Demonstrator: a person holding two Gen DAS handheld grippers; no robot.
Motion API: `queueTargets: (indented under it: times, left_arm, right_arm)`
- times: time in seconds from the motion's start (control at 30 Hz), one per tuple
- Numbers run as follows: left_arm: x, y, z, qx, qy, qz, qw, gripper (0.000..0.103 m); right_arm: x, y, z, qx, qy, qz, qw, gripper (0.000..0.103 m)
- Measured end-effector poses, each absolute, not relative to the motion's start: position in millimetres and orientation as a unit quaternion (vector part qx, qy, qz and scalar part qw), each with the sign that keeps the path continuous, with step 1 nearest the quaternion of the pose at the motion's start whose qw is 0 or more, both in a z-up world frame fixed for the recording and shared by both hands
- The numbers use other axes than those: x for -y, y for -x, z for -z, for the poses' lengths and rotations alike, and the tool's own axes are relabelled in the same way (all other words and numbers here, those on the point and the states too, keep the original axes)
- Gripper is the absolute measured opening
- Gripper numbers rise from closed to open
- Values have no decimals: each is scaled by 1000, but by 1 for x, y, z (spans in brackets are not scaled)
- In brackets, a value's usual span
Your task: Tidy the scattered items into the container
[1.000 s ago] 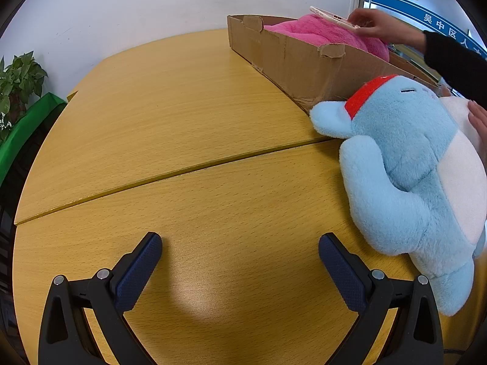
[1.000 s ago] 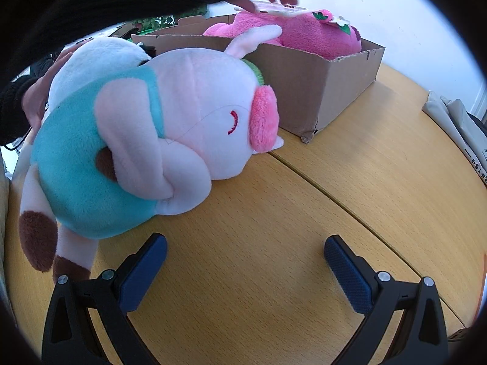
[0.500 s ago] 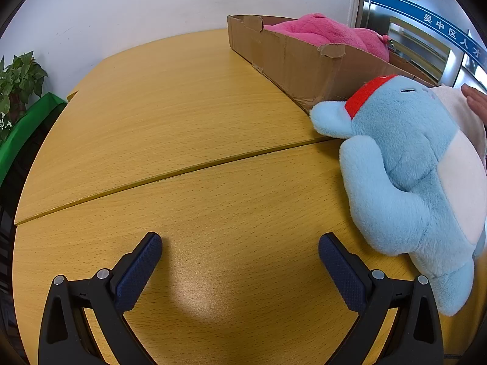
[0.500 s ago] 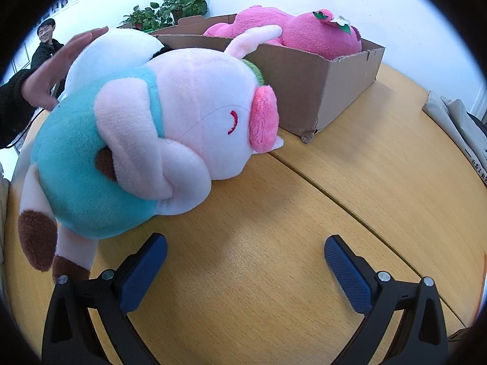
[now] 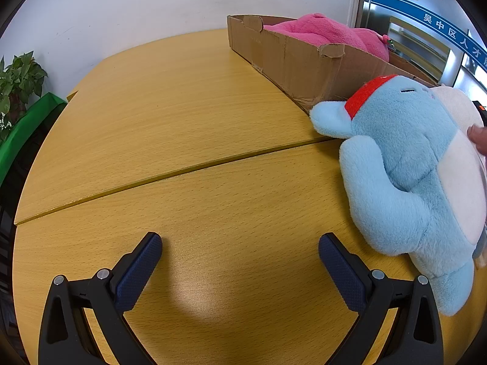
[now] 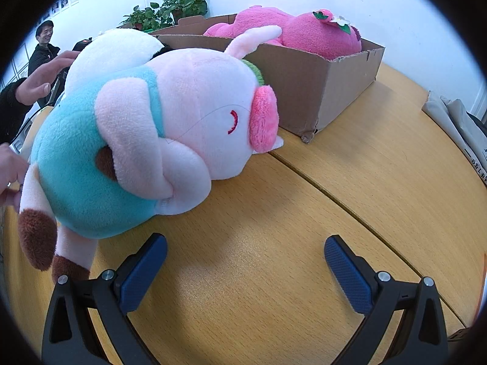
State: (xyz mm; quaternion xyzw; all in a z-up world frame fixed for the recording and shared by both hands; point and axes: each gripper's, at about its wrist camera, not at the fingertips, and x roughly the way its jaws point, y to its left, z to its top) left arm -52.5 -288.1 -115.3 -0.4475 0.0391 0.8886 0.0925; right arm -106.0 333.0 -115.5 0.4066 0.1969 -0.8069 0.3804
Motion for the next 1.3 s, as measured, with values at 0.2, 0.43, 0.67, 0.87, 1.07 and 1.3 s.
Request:
queueTargets:
  times: [0.2,0.43,0.67,0.87,1.07,1.3]
  left_arm:
    - [288,52,116,-39,447,-889,93,103]
    - [288,52,116,-39,448,-889,93,103]
    - [288,53,116,-39,448,-889,93,103]
    - [288,52,116,-39,448,-889,92,103]
    - [287,51,116,-39,448,-889,93,103]
    - [287,50,117,-40,447,-889,93,103]
  right_arm:
    - [-332,108,115,-197,-407,807,380,103]
    - [-332,107,115,-197,-407,807,381,103]
    - [-332,108,115,-197,-407,807,381,103]
    - [-331,108,114,-197,-407,807,381,103]
    - [-331,106,114,-197,-407,807,381,103]
    - [-331,105,115,-197,-406,807,381,103]
